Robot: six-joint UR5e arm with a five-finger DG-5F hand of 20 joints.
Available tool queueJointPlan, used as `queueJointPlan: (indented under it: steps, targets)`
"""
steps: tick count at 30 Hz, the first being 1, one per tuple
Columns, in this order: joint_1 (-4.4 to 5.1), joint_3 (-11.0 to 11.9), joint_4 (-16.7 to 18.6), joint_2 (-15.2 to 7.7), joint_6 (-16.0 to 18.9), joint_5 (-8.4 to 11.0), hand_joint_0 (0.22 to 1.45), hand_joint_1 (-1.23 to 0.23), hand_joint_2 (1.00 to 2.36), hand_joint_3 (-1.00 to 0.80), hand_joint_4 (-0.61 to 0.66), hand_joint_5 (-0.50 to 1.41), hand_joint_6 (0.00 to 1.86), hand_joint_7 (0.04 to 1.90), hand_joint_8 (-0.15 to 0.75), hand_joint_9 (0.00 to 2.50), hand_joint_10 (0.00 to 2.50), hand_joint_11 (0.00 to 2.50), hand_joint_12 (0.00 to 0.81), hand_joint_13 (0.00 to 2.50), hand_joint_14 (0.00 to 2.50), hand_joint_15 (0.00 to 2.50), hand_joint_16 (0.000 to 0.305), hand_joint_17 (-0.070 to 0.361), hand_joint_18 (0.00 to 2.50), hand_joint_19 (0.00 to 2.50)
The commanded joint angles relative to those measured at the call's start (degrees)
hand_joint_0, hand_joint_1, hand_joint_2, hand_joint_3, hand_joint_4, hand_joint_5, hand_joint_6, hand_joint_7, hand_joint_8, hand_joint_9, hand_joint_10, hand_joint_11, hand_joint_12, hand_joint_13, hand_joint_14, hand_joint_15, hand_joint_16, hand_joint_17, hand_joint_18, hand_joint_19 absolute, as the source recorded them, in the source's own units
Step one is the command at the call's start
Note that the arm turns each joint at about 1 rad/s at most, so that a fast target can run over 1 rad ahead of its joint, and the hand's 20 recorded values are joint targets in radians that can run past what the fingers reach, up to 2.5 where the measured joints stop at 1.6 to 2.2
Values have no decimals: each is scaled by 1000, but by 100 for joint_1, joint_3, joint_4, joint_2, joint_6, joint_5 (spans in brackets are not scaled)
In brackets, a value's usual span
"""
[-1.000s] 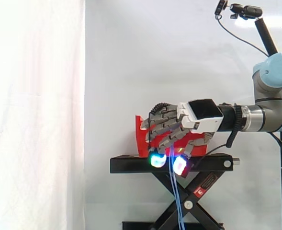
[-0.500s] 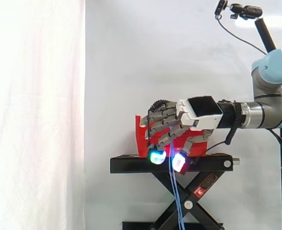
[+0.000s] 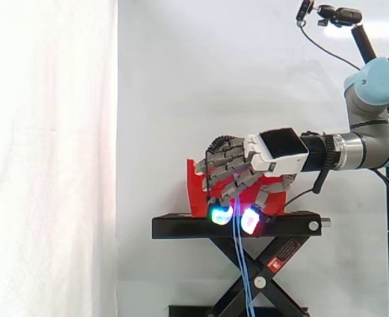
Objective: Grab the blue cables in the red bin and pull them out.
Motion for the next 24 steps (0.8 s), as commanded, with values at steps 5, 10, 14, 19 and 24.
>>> queueJointPlan:
  steps: [5, 10, 14, 19, 24]
  targets:
    - [9, -103, 31, -1, 7, 8, 787, -933, 1000, -1000, 67, 1026, 15, 738, 207, 713, 15, 448, 342, 495, 13, 347, 46, 103, 387, 508]
    - [0, -191, 154, -1, 7, 25, 787, -936, 1000, -1000, 70, 1024, 15, 728, 208, 711, 15, 444, 341, 492, 14, 339, 46, 102, 386, 508]
    - [0, -191, 154, -1, 7, 25, 789, -939, 1000, -1000, 70, 1022, 15, 736, 204, 710, 15, 443, 342, 493, 13, 344, 45, 102, 386, 508]
    - [0, -191, 172, -1, 15, 25, 793, -944, 1000, -1000, 72, 1022, 14, 735, 205, 710, 16, 432, 341, 493, 13, 340, 45, 102, 387, 512]
    - [9, -200, 225, -9, 15, 25, 796, -951, 1000, -1000, 68, 1021, 15, 730, 206, 710, 15, 444, 340, 494, 13, 343, 45, 102, 384, 500]
